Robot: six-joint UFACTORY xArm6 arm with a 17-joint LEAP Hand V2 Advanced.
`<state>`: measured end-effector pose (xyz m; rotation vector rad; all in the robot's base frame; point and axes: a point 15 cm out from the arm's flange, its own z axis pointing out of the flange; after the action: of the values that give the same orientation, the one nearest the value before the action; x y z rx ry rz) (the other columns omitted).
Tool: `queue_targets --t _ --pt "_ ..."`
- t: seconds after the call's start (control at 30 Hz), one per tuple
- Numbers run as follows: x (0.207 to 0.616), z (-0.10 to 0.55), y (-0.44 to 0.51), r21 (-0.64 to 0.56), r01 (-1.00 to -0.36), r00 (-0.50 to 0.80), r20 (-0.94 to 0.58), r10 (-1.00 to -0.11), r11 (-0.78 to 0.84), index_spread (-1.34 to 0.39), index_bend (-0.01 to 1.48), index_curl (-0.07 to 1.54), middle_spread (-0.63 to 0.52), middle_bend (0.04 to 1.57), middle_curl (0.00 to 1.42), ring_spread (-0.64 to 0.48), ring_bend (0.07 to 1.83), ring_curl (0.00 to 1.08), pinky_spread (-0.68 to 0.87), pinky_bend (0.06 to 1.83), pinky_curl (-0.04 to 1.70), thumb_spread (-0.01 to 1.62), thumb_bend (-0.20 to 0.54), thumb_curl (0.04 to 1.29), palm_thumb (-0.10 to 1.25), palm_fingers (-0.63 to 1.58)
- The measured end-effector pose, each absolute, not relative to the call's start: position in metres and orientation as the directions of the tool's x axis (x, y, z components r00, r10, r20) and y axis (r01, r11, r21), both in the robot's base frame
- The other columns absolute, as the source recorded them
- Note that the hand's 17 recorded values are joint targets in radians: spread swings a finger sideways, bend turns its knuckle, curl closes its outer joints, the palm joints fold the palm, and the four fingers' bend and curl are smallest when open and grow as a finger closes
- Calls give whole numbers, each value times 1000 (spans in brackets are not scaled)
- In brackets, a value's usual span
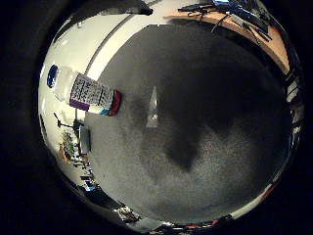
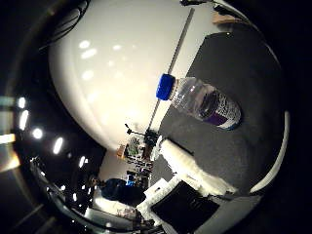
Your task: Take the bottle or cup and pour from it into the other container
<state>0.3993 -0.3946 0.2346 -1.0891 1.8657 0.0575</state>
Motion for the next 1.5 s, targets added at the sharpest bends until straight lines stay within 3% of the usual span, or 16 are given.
queue_targets --t 0.6,1.13,1.33,1.5 --pt "436 215 -362 -362 -730 -112 -773 -624 580 -224 161 283 13 361 353 83 568 221 412 852 -5 1012 -26 327 580 212" --pt "461 218 -332 -363 -757 -69 -782 -620 543 -225 165 287 -18 385 358 17 748 236 329 894 -10 1013 -24 329 593 331" --pt "469 218 -320 -362 -771 -53 -783 -620 523 -249 184 292 -105 573 421 -95 940 275 100 991 -15 1014 -17 354 660 636" --pt "473 217 -312 -361 -781 -40 -785 -618 509 -296 203 342 -177 714 499 -180 1043 336 -279 1190 25 1020 -18 378 703 1028"
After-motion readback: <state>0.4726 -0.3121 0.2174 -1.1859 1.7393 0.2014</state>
